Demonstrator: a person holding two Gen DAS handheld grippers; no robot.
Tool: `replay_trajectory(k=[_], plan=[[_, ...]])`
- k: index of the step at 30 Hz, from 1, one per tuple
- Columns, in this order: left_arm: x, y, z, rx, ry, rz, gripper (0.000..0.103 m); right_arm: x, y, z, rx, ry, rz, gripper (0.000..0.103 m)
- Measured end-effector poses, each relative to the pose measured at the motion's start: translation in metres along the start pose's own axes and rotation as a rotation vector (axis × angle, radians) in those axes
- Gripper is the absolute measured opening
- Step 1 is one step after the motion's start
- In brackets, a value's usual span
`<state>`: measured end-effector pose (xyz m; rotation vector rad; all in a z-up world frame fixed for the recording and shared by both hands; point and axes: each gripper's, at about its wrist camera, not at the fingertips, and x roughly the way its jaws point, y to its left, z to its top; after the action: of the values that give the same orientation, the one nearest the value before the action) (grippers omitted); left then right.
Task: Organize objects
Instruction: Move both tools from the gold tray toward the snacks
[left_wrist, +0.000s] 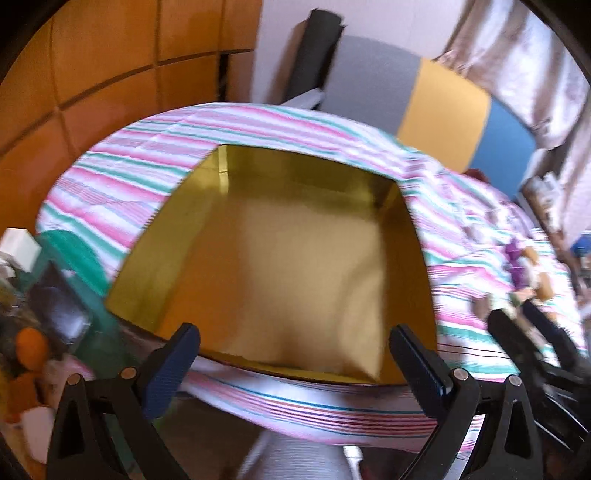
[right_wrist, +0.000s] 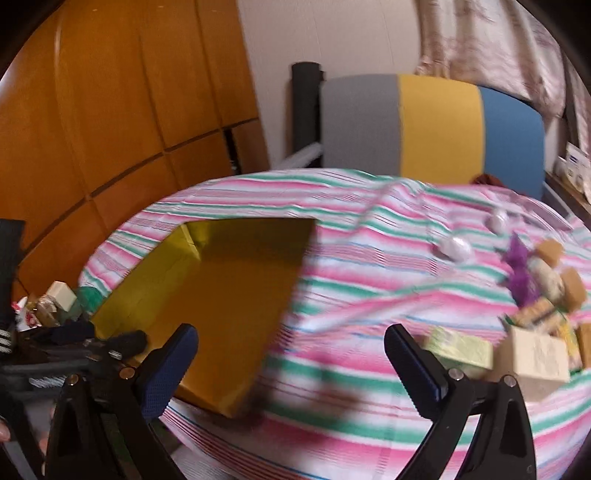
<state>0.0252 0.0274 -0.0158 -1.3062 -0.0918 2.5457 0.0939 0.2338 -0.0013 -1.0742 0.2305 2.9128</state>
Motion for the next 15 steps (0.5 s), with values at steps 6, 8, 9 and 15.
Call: replay_trajectory(k=[6,8,9,15], plan=[[-0.005,-0.036,-0.015,0.084,-0.007,-0.114,0.103,-0.018,-0.058,-0.024,0.041,0.007,-0.113,0.102],[-0.006,-0.047,-0.020,0.122,0.000,-0.123,0.103,-0.026,-0.082,-0.025,0.048,-0.010,-0.144,0.102],[-0.006,-0.054,-0.023,0.144,0.005,-0.138,0.103,-0.030,-0.094,-0.023,0.049,-0.013,-0.148,0.102],[-0.008,-0.082,-0.040,0.193,0.044,-0.268,0.103,-0.031,-0.168,0.004,-0.015,0.016,-0.079,0.102]])
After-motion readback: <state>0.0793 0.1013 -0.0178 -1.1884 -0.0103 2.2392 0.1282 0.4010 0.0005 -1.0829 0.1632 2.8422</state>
